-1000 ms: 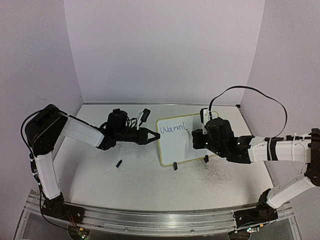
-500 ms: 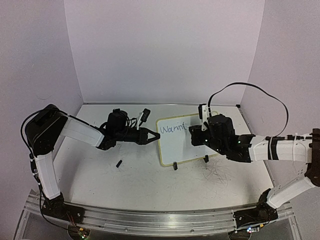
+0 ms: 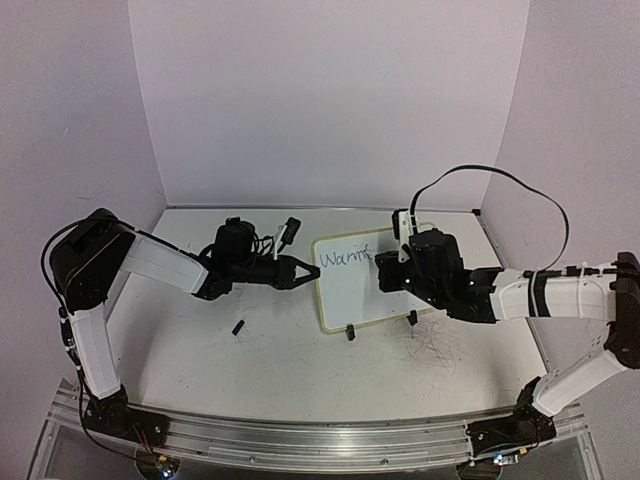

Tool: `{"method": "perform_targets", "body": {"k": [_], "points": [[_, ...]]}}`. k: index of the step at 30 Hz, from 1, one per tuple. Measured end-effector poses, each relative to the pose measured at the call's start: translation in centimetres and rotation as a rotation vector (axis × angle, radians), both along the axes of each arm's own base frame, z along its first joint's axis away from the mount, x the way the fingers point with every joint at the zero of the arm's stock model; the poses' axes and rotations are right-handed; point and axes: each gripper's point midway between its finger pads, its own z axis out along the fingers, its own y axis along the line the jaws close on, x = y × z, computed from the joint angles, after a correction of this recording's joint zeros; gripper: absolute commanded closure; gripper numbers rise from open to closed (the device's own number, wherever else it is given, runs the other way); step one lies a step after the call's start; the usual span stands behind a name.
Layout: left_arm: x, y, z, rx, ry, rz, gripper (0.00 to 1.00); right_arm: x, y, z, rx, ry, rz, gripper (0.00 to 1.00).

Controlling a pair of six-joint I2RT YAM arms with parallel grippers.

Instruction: Write a sentence on the whiteboard

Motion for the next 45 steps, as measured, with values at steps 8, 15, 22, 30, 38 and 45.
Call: {"method": "perform_targets", "body": {"k": [8,15,22,30,38,45], "points": [[0.0,0.0,0.0,0.000,0.000,0.000,1.00,0.2,-0.3,0.0,-0.009,-0.006,-0.021,1.00],[0.0,0.0,0.0,0.000,-0.001,-0.001,1.00,0.0,-1.2,0.5,-0.019,-0.017,-0.042,1.00],[-0.1,0.0,0.0,0.003,0.002,-0.002,1.00,-0.7,-2.3,2.1,0.014,-0.062,-0.032,1.00],[-0.1,0.0,0.0,0.004,0.002,-0.002,1.00,0.2,-2.3,1.1,-0.007,-0.044,-0.045,1.00],[-0.1,0.0,0.1,0.003,0.002,-0.002,1.00,0.8,-1.9,1.6,-0.005,-0.055,-0.041,1.00],[-0.1,0.0,0.0,0.004,0.002,-0.002,1.00,0.9,-1.7,1.4,-0.011,-0.055,-0.039,1.00]]}}
